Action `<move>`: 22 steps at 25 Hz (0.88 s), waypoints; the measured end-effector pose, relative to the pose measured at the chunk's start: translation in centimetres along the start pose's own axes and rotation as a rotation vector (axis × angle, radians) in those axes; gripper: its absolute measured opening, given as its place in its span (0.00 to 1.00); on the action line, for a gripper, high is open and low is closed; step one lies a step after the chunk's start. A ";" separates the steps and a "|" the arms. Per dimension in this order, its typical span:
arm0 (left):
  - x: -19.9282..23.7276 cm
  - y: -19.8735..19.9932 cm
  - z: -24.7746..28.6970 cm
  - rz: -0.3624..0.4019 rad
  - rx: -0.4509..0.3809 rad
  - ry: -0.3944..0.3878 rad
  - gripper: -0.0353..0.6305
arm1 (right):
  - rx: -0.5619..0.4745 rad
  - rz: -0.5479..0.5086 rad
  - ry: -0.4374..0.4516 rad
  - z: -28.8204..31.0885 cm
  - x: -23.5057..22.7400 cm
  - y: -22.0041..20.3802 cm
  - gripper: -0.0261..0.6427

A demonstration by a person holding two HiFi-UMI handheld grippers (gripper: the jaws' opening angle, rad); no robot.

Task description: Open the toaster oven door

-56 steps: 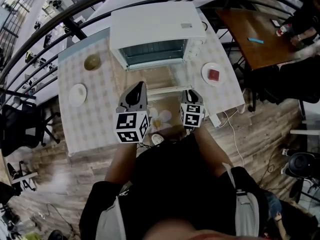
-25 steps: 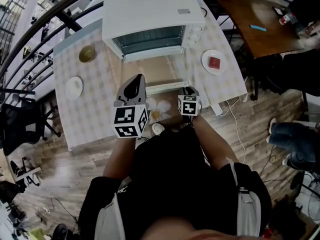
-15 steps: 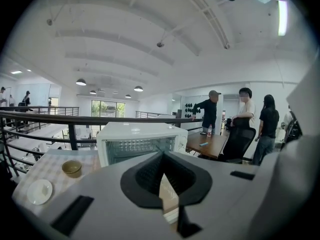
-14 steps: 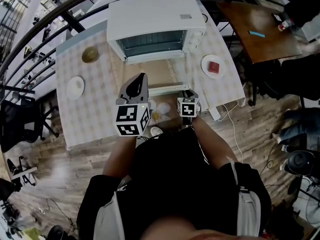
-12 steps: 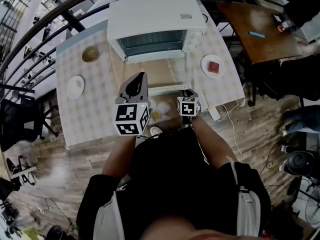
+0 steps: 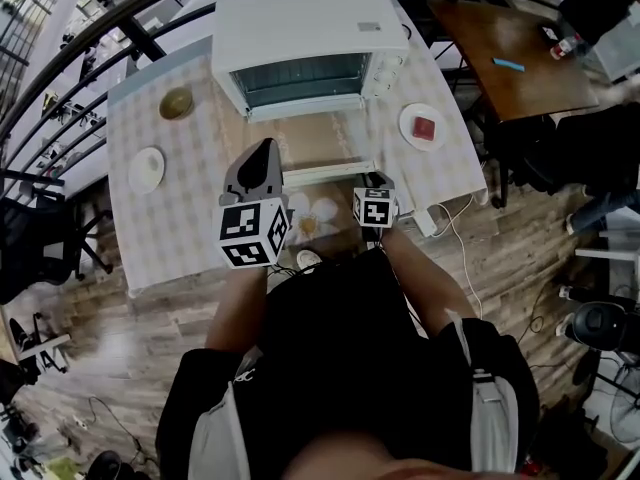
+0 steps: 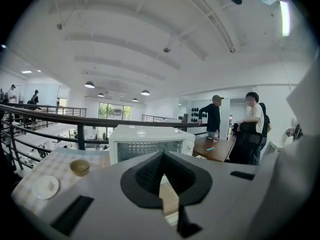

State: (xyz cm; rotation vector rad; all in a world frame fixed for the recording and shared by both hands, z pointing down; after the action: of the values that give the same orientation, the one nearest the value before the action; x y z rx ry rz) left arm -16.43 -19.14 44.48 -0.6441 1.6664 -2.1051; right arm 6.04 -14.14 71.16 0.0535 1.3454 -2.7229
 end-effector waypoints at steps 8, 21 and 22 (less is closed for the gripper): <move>0.4 -0.4 -0.5 -0.010 0.000 0.009 0.07 | 0.003 0.018 -0.014 -0.3 -0.1 -0.2 0.19; 0.0 -1.0 -0.1 -0.026 0.014 -0.027 0.07 | -0.068 0.050 0.029 -3.2 0.7 0.8 0.25; -0.1 -1.0 0.0 -0.026 0.014 -0.029 0.07 | -0.075 0.051 0.025 -3.3 0.6 1.2 0.25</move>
State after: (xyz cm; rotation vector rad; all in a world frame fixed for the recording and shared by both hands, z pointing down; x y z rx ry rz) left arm -16.39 -18.87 45.44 -0.6930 1.6350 -2.1133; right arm 5.51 -12.27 68.19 0.1145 1.4307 -2.6363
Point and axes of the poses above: the fingertips, and each gripper's own axes: z forward along the fingers, x to its left, y out of its top, the point moved 6 cm from there along -z, backward along the fingers, and after that the axes turned 4 degrees about -x, right-handed, at the moved point
